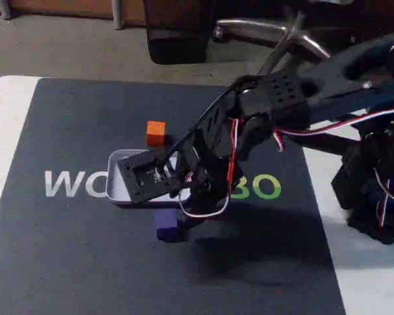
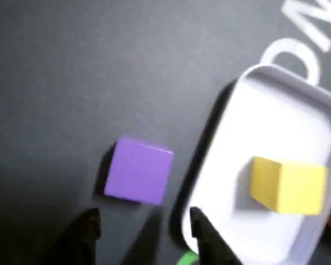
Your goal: Move blocks one by one until all three blocks are in the tray.
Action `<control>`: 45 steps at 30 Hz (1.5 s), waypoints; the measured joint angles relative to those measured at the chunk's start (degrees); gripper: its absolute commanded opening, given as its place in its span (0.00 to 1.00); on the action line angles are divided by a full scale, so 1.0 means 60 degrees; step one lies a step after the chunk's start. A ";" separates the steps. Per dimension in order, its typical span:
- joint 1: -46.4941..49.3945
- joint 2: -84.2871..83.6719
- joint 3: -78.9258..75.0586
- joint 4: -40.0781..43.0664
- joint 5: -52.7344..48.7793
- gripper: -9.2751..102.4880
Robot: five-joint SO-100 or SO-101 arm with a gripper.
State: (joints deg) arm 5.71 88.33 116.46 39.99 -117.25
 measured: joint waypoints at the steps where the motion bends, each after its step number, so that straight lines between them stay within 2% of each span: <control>1: 0.0000 -0.0073 0.0000 0.0000 0.0000 0.24; 23: -0.0308 -0.0850 -0.0029 -0.0688 0.0220 0.21; 38: -0.0586 -0.2271 -0.1582 -0.0703 0.0835 0.21; 40: -0.0601 -0.2432 -0.1772 -0.0703 0.0894 0.19; 45: -0.0601 -0.2505 -0.1890 -0.0703 0.0908 0.05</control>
State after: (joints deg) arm 2.11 73.30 105.12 35.77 -111.80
